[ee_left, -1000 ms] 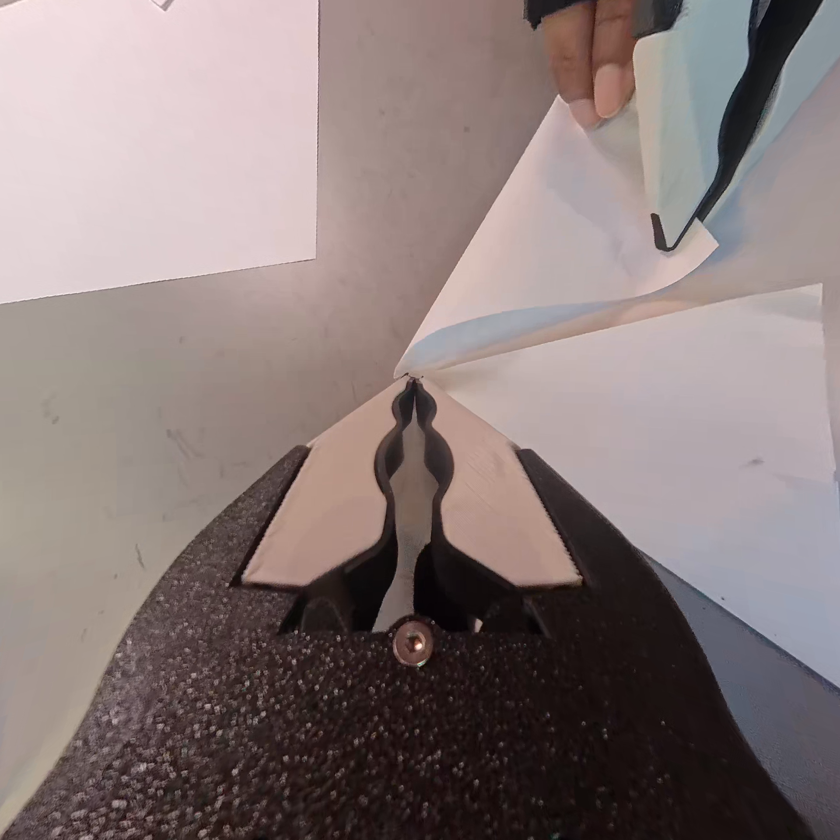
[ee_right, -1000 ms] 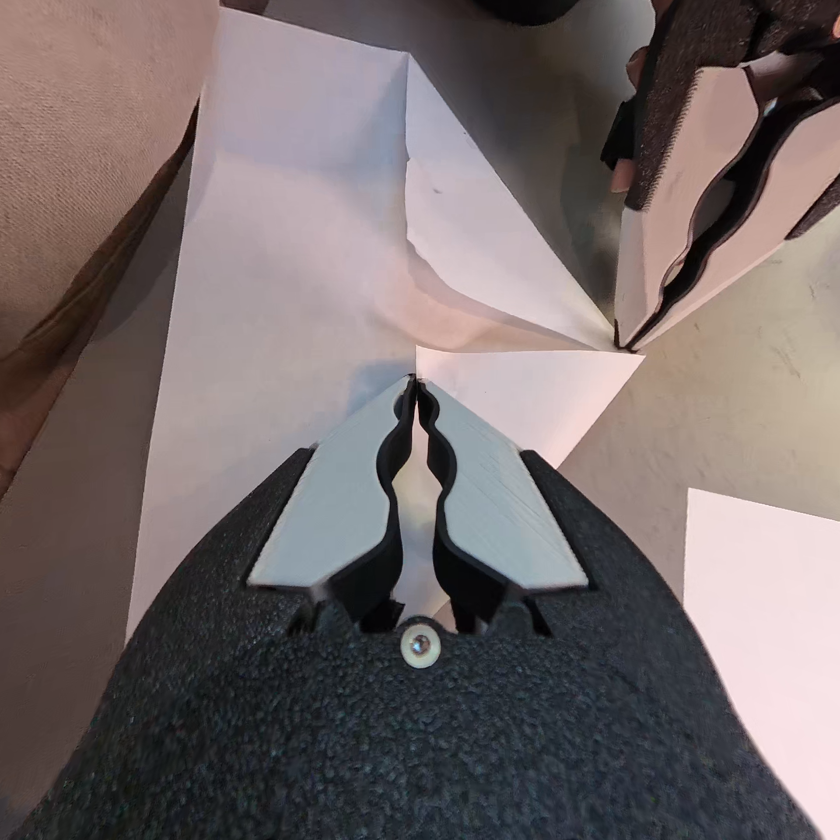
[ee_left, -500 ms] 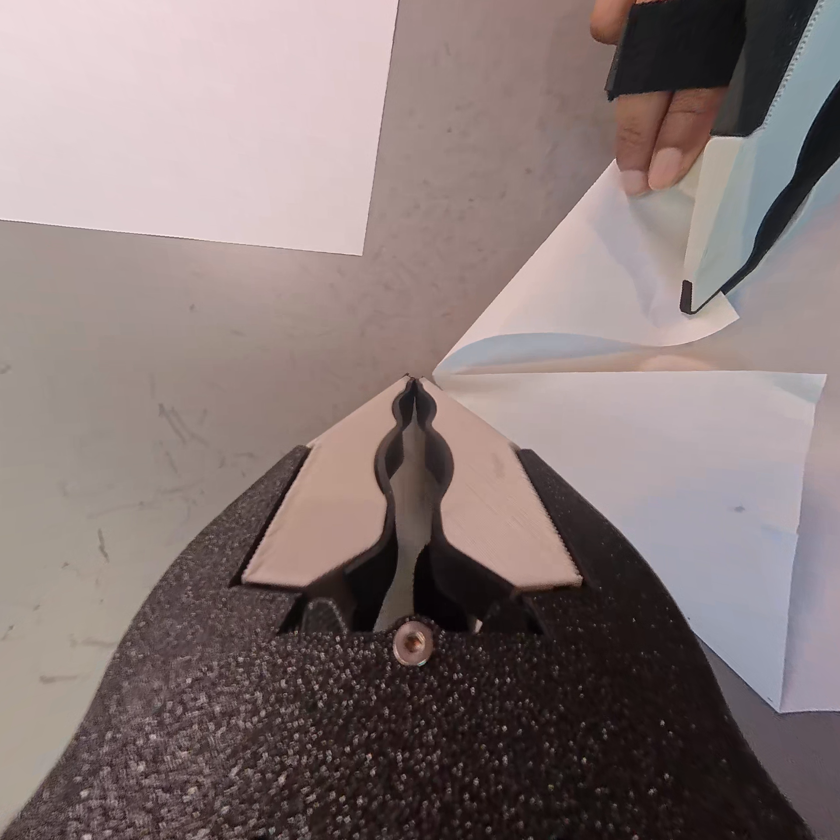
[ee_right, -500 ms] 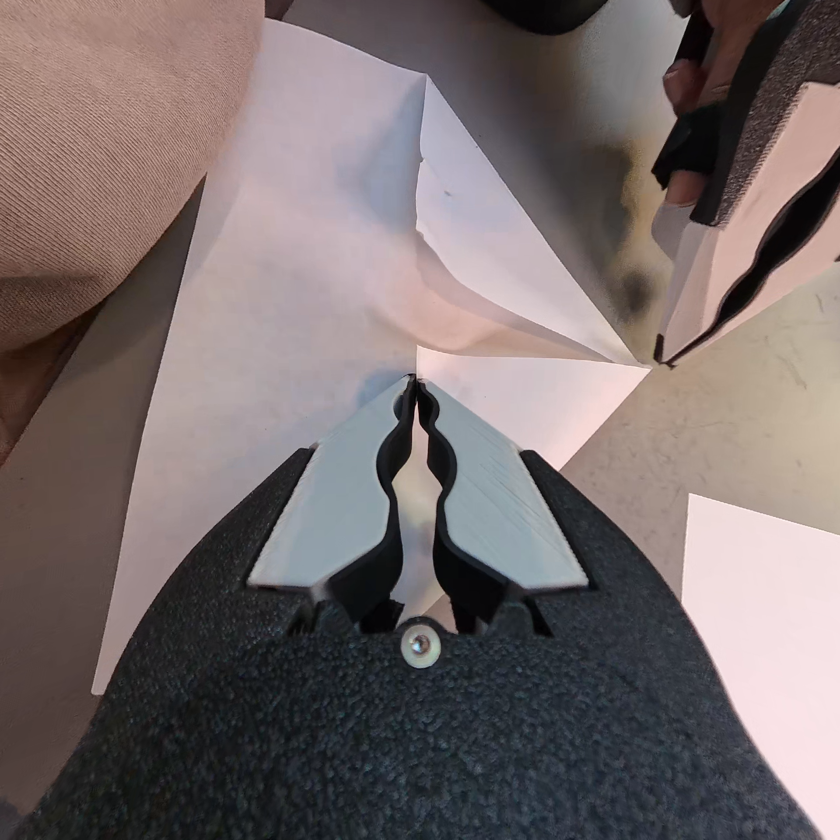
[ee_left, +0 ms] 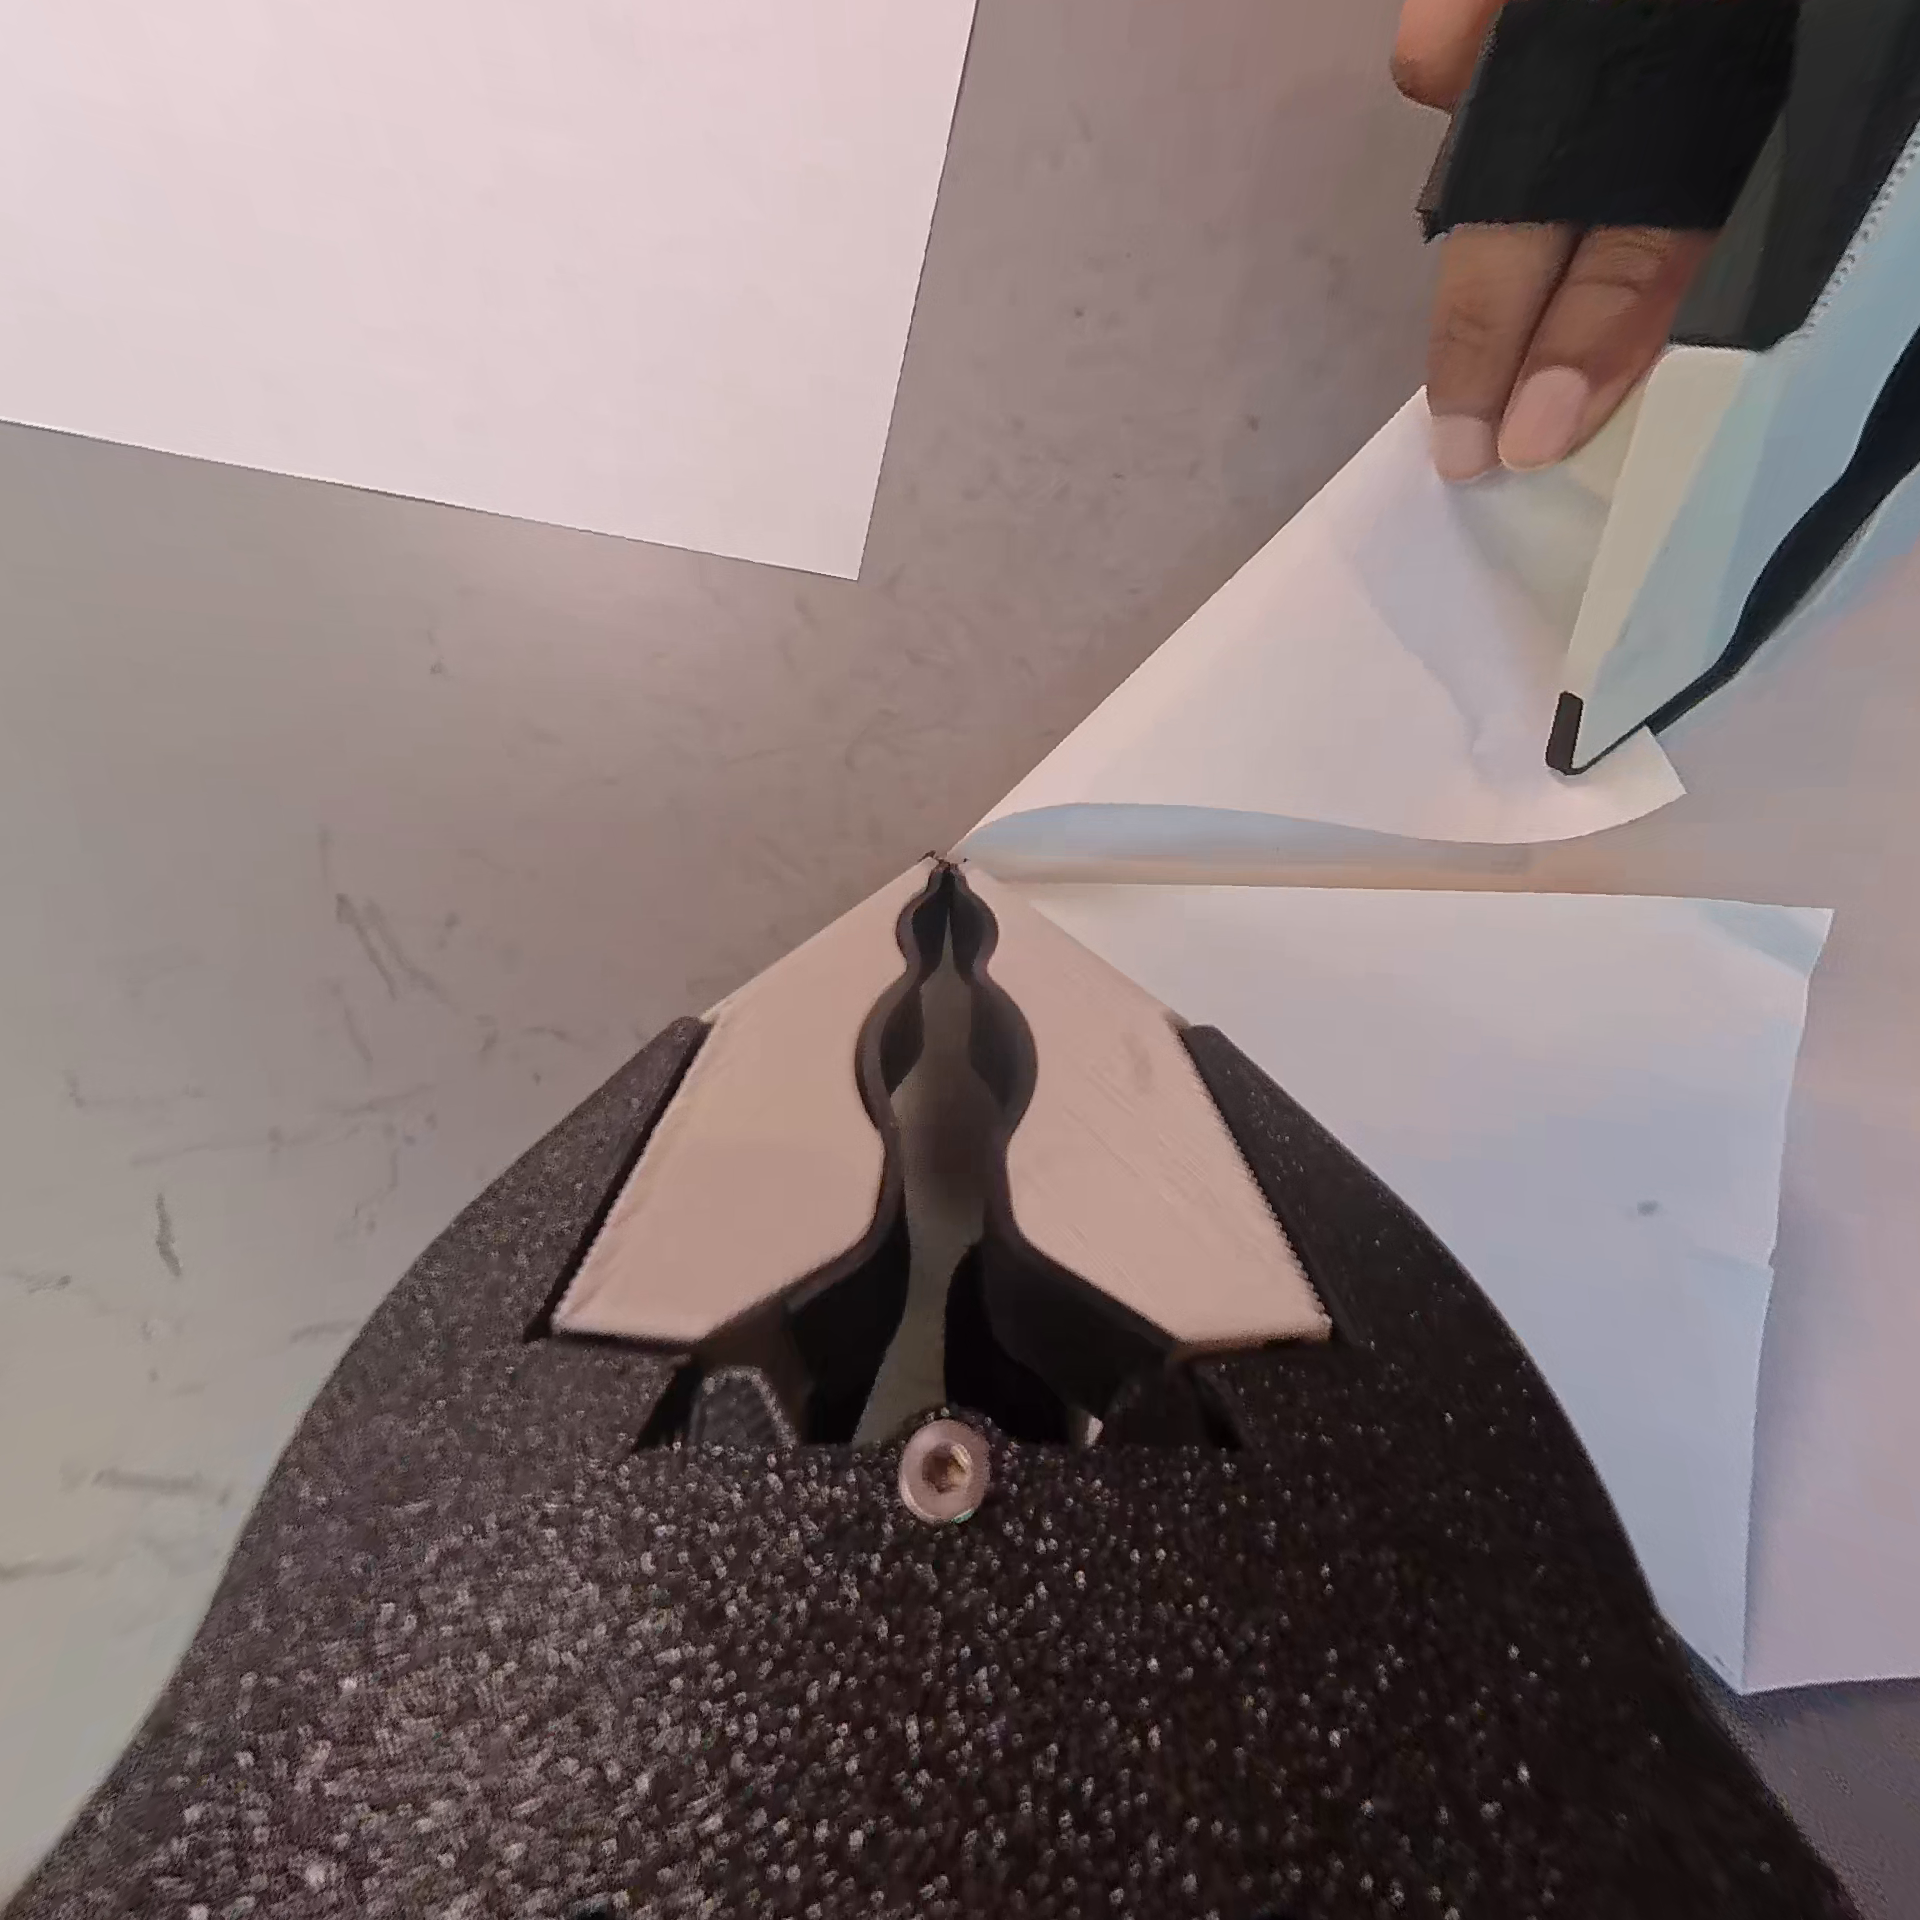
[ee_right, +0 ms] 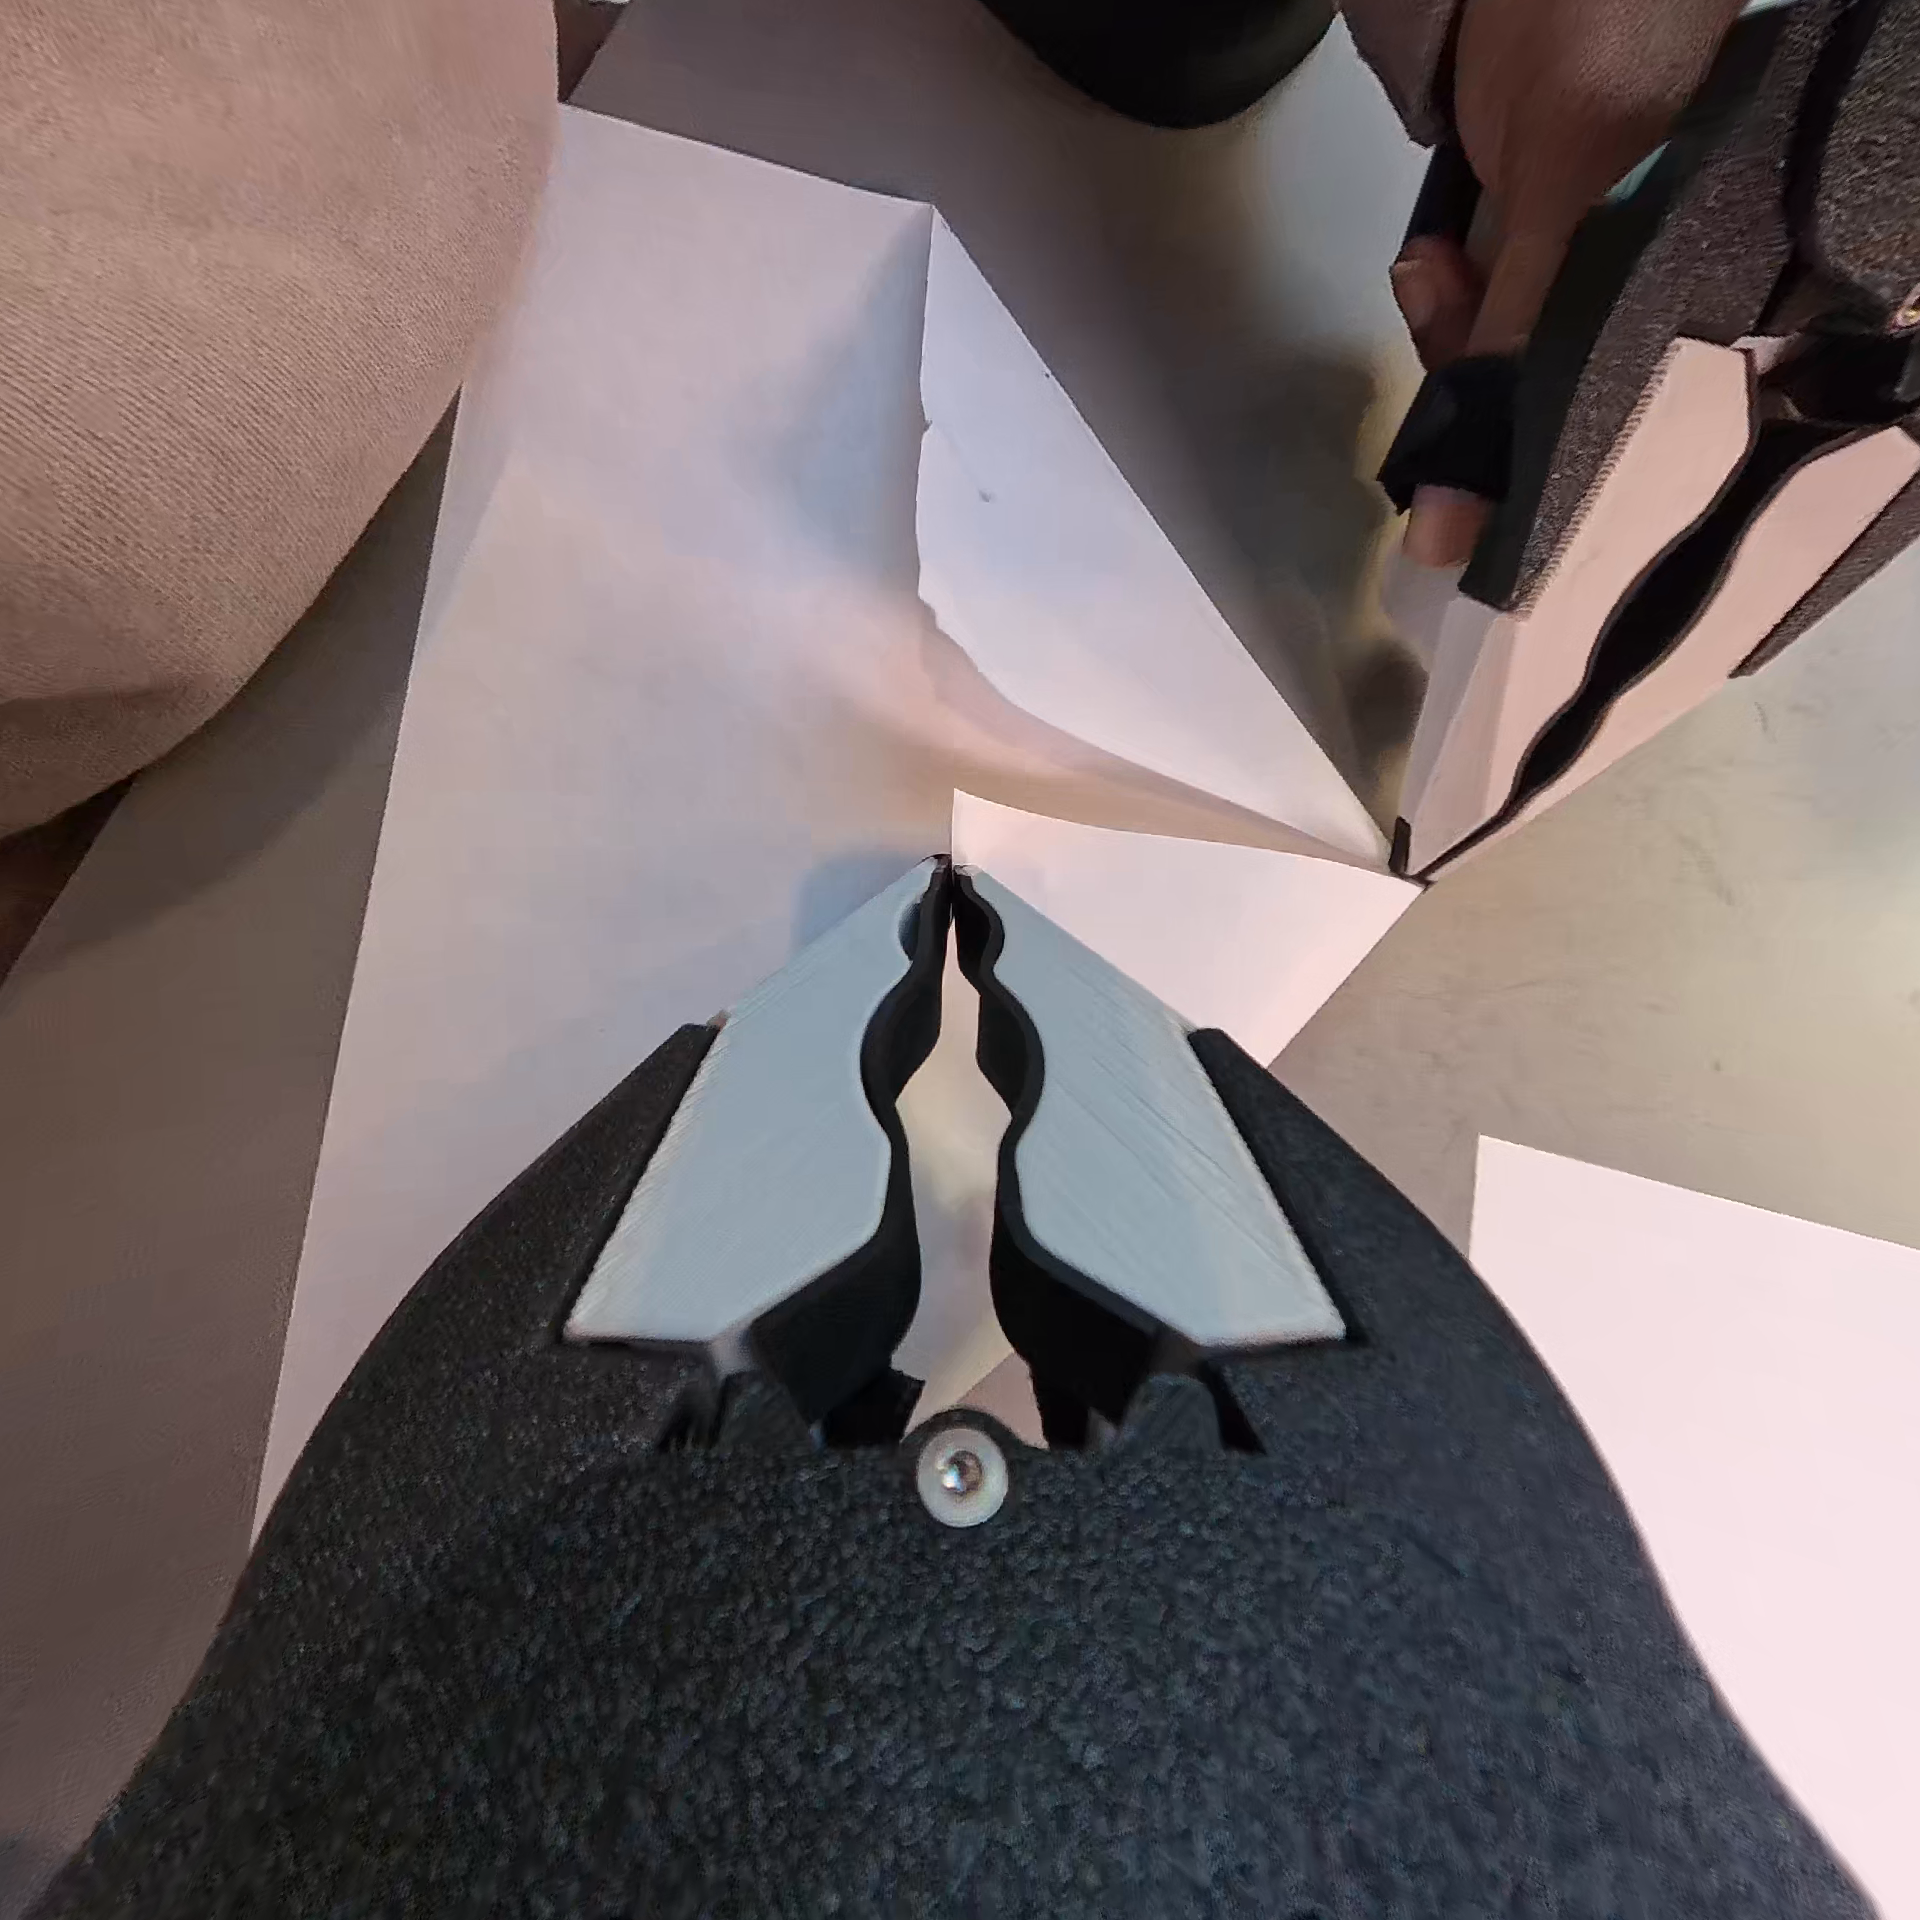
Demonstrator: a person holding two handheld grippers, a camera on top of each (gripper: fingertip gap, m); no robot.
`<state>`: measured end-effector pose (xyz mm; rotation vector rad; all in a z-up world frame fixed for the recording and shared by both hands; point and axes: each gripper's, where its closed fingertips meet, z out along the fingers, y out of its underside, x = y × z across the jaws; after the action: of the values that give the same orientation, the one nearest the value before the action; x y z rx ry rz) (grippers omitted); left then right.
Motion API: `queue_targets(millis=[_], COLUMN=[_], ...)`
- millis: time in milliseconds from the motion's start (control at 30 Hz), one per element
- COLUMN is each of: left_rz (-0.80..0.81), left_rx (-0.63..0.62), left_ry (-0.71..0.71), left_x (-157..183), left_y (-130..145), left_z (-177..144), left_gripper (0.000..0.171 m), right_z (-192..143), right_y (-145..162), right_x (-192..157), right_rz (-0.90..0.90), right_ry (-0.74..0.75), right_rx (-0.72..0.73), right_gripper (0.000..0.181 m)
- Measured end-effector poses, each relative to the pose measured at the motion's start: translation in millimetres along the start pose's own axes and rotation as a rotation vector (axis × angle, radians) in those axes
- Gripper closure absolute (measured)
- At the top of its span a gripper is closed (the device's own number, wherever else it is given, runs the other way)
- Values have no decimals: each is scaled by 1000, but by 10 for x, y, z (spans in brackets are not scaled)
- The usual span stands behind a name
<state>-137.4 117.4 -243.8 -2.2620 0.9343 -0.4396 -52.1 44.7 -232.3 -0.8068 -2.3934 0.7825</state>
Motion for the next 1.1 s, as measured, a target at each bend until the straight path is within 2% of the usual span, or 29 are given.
queue_targets(millis=[333,633,867,967,1100], left_rz=[-54,-18,72,66,61], left_rx=[-3,47,47,45,39], left_ry=[-24,-178,-337,-344,-358], left_x=[-3,-14,-39,-40,-57], left_y=[-1,-5,-15,-14,-12], left_z=[3,4,7,7,4], left_gripper=[171,171,171,171,171], right_z=[150,257,405,459,489], right_y=[-110,-356,-444,-438,-572], right_x=[-50,37,88,74,117], right_rz=[119,243,186,134,95], right_ry=[95,184,283,295,323], right_rx=[-46,-9,-55,-94,-65], right_gripper=[181,181,181,181,181])
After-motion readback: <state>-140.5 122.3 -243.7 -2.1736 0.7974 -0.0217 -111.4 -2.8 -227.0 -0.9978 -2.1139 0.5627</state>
